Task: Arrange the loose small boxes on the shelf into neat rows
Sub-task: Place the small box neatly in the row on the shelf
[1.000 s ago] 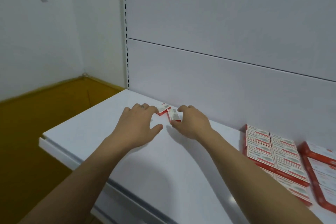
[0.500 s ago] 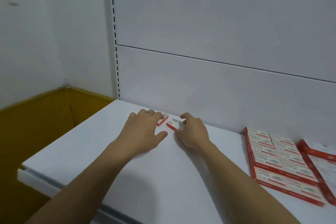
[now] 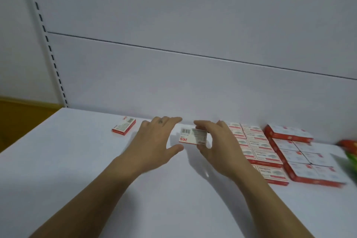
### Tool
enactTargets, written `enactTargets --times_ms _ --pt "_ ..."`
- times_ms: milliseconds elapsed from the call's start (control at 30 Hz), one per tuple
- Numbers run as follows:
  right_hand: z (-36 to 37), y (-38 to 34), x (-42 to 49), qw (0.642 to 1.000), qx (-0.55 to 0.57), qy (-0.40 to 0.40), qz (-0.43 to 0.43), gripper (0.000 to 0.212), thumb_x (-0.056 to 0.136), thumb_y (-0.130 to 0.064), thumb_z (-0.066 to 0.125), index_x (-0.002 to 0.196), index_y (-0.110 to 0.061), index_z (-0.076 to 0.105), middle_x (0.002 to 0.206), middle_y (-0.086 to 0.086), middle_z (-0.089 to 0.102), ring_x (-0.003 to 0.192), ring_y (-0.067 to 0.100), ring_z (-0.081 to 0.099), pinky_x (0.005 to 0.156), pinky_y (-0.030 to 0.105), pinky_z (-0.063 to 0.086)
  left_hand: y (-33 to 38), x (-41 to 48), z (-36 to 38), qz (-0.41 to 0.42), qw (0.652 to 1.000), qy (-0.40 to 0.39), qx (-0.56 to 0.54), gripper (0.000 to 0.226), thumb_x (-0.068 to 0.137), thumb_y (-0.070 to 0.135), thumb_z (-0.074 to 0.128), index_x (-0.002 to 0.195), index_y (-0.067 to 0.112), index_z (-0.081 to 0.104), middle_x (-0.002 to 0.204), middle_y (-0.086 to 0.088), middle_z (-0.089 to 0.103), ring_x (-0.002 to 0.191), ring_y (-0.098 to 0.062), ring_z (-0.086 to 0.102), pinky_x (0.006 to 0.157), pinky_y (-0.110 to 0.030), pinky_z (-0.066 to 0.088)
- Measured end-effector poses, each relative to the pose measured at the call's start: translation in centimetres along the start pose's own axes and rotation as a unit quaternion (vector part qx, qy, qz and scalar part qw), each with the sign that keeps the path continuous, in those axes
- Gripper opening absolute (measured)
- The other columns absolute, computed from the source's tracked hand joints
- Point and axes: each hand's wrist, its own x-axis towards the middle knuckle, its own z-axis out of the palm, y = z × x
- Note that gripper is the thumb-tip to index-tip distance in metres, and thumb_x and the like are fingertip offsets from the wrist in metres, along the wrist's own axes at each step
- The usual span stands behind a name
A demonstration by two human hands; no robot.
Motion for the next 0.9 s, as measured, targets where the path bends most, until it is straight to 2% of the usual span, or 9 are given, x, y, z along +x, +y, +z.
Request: enactTargets --times_ms 100,167,233,300,433,533,633,767,900 --pt "0.3 0.0 -0.3 1.000 0.013 -0.014 -0.012 0.056 0.083 -0.015 0.069 0.133 -0.030 0.049 0.116 -0.017 0.060 0.104 0.005 0.040 0.087 0.021 0.033 0.4 -1.4 0.9 0.014 1.000 -0.008 -0.013 0.070 0.086 0.049 0.059 0.144 0.037 0.022 0.145 0.014 0.033 0.129 -0.009 0.025 0.108 -0.029 0.021" --pt "0.4 -0.3 -0.3 1.000 0.011 -0.017 -0.024 0.057 0.083 -0.017 0.070 0.133 -0.033 0.048 0.114 -0.025 0.057 0.100 -0.001 0.035 0.085 0.016 0.031 0.0 -2.1 1.2 0.017 1.000 -0.015 -0.014 0.070 0.086 0.048 0.060 0.144 0.037 0.022 0.148 0.014 0.028 0.134 -0.008 0.020 0.111 -0.027 0.017" --pt "0.5 -0.7 -0.4 0.999 0.014 -0.020 -0.027 0.057 0.083 -0.017 0.070 0.133 -0.034 0.049 0.101 -0.037 0.046 0.096 -0.006 0.032 0.082 0.008 0.030 -0.6 -2.3 0.8 0.003 0.999 -0.007 -0.035 0.071 0.085 0.044 0.064 0.143 0.037 0.025 0.146 0.014 0.031 0.134 -0.008 0.022 0.111 -0.026 0.018" --pt "0.3 -1.0 -0.5 0.999 0.020 -0.019 -0.029 0.055 0.083 -0.017 0.071 0.132 -0.033 0.050 0.095 -0.040 0.038 0.096 -0.005 0.034 0.082 0.002 0.030 -1.0 -2.1 0.2 -0.003 0.998 0.017 -0.056 0.071 0.082 0.038 0.069 0.141 0.034 0.030 0.142 0.013 0.037 0.130 -0.008 0.027 0.108 -0.025 0.022" --pt "0.6 -1.5 -0.7 0.999 0.026 -0.010 -0.032 0.054 0.081 -0.018 0.073 0.130 -0.031 0.053 0.099 -0.039 0.039 0.099 -0.003 0.039 0.081 0.001 0.030 -1.9 -2.2 -0.3 -0.001 0.996 0.058 -0.071 0.069 0.078 0.030 0.074 0.137 0.030 0.039 0.134 0.012 0.044 0.122 -0.005 0.032 0.104 -0.024 0.027" --pt "1.0 -1.8 -0.9 0.998 0.042 -0.008 -0.045 0.054 0.081 -0.018 0.073 0.130 -0.030 0.052 0.103 -0.037 0.042 0.100 -0.003 0.041 0.082 -0.001 0.029 -2.2 -2.4 -0.1 0.002 0.996 0.056 -0.073 0.066 0.078 0.029 0.075 0.135 0.032 0.041 0.133 0.013 0.044 0.121 -0.002 0.030 0.100 -0.018 0.023" --pt "1.2 -2.1 -1.1 0.997 0.056 -0.004 -0.048 0.055 0.083 -0.021 0.071 0.132 -0.032 0.049 0.104 -0.038 0.044 0.102 -0.003 0.044 0.083 0.002 0.032 -2.0 -2.3 -0.1 0.008 0.996 0.056 -0.076 0.060 0.079 0.025 0.074 0.131 0.033 0.045 0.132 0.013 0.045 0.122 -0.006 0.035 0.100 -0.018 0.023" --pt "1.4 -2.3 -1.2 0.995 0.088 0.012 -0.039 0.055 0.082 -0.022 0.071 0.132 -0.033 0.049 0.109 -0.031 0.052 0.105 -0.005 0.047 0.084 0.003 0.034 -2.1 -2.3 0.0 0.016 0.994 0.075 -0.077 0.053 0.078 0.022 0.075 0.124 0.032 0.050 0.123 0.016 0.048 0.112 0.001 0.036 0.095 -0.012 0.022" --pt "1.5 -2.3 -1.2 0.994 0.109 0.019 -0.023 0.056 0.081 -0.020 0.072 0.131 -0.033 0.049 0.113 -0.018 0.060 0.108 -0.006 0.048 0.086 0.001 0.034 -2.6 -2.3 0.3 0.042 0.991 0.105 -0.066 0.052 0.075 0.018 0.077 0.117 0.033 0.049 0.120 0.009 0.054 0.110 -0.006 0.041 0.093 -0.021 0.030"
